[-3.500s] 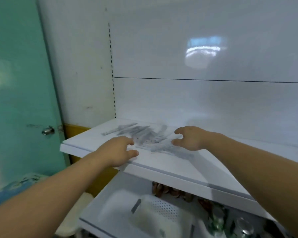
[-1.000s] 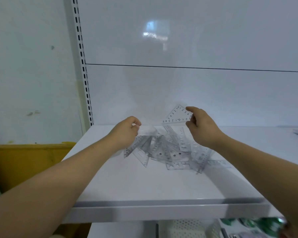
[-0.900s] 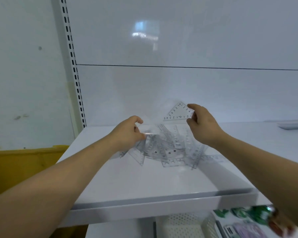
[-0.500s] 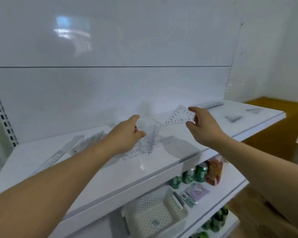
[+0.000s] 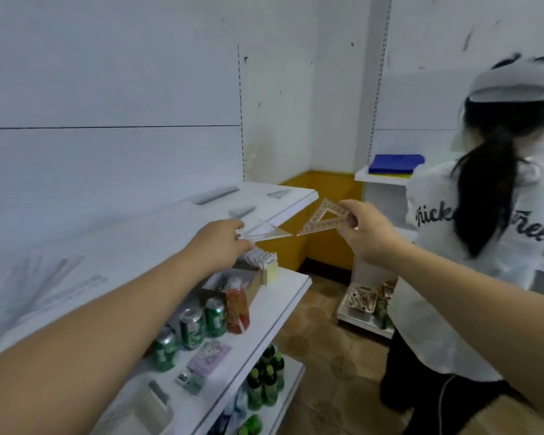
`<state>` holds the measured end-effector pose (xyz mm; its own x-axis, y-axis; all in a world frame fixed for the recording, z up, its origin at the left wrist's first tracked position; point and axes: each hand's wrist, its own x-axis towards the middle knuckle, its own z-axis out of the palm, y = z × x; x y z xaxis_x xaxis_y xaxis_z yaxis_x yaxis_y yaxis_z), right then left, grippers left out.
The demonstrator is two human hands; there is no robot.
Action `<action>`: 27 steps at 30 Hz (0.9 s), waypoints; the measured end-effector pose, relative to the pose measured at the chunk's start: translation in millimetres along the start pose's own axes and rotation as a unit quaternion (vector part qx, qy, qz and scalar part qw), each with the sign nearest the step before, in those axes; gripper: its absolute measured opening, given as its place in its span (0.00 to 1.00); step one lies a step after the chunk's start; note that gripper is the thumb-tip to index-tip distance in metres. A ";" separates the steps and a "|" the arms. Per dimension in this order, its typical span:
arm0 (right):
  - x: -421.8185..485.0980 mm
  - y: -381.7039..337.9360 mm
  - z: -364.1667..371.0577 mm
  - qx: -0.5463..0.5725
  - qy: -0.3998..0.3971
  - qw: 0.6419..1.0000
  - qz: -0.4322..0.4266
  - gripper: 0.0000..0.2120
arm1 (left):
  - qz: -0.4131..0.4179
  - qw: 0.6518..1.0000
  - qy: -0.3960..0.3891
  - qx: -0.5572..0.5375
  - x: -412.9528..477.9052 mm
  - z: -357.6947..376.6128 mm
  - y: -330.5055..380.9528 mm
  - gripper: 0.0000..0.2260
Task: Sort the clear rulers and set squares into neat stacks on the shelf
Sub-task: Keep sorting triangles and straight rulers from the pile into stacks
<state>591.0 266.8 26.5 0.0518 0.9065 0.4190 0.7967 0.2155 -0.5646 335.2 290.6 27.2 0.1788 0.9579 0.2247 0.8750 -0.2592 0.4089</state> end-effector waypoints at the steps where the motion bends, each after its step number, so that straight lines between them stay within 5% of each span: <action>1: 4.1 14.0 -8.6 0.001 0.001 1.000 0.004 0.23 | 0.005 1.000 0.002 0.000 9.4 9.2 13.4 0.24; 10: 67.5 83.7 -17.8 0.014 -0.021 1.000 0.014 0.25 | -0.010 1.000 -0.005 0.021 91.8 57.7 52.1 0.24; 27: 297.3 107.4 84.7 0.007 -0.050 0.998 -0.041 0.25 | -0.076 0.995 0.014 0.056 290.4 58.3 -32.5 0.24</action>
<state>641.0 590.2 30.2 -0.0731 0.9172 0.3916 0.7870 0.2942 -0.5423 384.9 584.4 27.7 0.0300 0.9807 0.1931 0.9359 -0.0954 0.3390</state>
